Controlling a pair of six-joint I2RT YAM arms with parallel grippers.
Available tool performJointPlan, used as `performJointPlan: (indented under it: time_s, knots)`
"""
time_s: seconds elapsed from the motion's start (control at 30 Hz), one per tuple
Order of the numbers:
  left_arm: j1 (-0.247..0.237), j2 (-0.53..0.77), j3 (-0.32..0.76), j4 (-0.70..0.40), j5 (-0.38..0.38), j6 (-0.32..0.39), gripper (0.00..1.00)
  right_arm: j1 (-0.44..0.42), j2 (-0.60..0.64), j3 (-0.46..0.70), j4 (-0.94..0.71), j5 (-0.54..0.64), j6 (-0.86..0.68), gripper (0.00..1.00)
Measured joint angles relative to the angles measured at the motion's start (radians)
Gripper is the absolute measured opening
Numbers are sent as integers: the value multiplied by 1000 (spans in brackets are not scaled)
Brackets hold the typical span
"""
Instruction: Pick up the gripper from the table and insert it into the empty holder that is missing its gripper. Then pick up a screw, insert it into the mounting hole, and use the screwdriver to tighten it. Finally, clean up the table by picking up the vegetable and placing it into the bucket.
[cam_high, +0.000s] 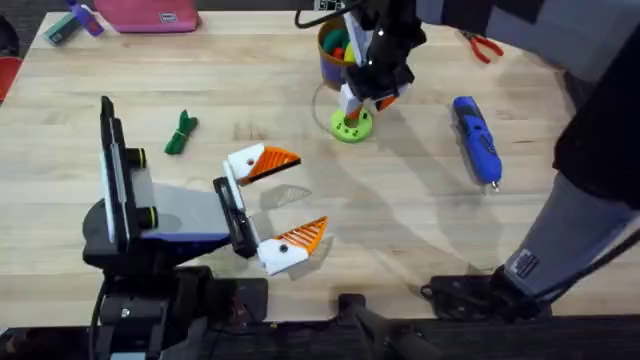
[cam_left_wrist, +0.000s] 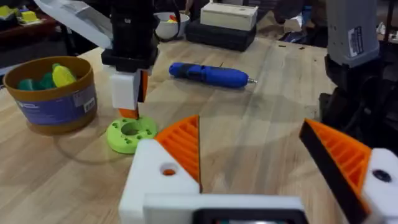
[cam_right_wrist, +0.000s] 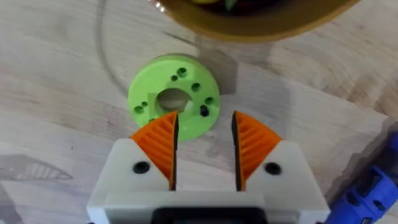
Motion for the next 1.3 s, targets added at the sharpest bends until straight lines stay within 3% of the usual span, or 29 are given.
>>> performJointPlan:
  time_s: [0.33, 0.67, 1.3]
  knots:
    - [0, 0, 0, 0, 0, 0, 988, -9, 41, 3, 18, -1, 1, 393]
    - [0, 0, 0, 0, 0, 0, 986, -8, 61, 3, 33, -5, 4, 227]
    - [0, 0, 0, 0, 0, 0, 986, -8, 60, 8, 27, -3, 3, 105]
